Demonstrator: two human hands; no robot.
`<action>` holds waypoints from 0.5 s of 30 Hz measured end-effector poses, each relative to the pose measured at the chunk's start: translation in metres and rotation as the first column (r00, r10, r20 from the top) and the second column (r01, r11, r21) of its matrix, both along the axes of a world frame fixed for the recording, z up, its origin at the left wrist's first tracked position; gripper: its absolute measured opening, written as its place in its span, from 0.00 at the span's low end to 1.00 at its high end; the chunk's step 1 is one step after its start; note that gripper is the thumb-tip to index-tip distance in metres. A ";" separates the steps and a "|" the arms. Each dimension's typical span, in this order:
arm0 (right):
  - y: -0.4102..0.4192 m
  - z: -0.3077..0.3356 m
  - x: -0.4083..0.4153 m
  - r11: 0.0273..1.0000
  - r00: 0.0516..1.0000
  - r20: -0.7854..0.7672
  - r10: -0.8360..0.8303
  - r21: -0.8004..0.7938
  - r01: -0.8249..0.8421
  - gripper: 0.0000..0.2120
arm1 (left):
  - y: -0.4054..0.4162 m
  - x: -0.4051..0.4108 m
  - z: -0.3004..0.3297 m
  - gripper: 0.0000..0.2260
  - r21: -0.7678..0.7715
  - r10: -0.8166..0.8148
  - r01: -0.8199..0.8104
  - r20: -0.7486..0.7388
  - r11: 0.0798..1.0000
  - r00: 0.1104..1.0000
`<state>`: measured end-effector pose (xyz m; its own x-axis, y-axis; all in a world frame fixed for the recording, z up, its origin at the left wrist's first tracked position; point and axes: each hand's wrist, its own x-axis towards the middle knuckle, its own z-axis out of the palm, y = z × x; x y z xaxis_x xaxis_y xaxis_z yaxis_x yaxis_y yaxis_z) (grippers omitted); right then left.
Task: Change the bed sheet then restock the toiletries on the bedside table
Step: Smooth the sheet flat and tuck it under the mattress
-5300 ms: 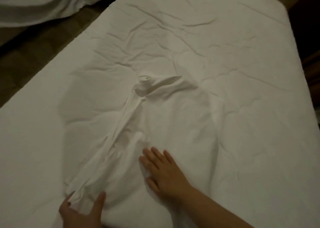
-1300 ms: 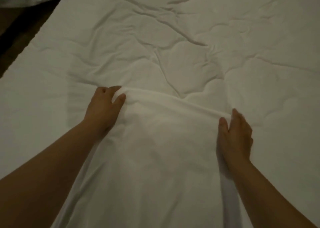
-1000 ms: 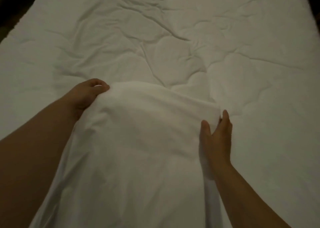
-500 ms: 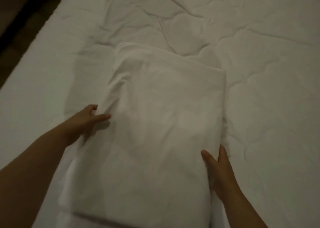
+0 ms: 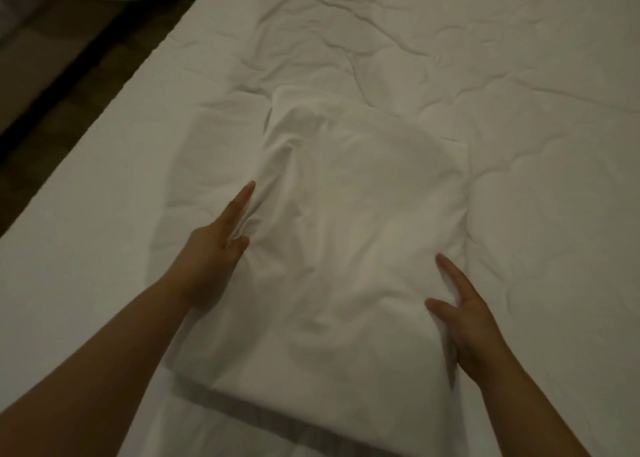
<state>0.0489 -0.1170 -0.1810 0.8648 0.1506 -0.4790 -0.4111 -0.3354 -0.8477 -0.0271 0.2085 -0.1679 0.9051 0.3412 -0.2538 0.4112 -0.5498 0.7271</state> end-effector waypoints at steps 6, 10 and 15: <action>-0.002 0.034 0.000 0.998 0.996 0.053 0.069 0.005 -0.070 0.34 | -0.003 -0.018 0.010 0.26 -0.068 0.062 -0.058 0.062 0.996 0.996; -0.004 0.057 -0.005 0.974 0.970 0.101 0.222 -0.062 -0.217 0.34 | -0.026 -0.073 0.020 0.26 -0.141 0.253 -0.236 0.116 0.961 0.961; 0.033 0.072 -0.020 0.838 0.820 0.172 0.546 -0.106 -0.536 0.33 | -0.052 -0.175 0.026 0.39 -0.116 0.521 -0.509 0.130 0.853 0.844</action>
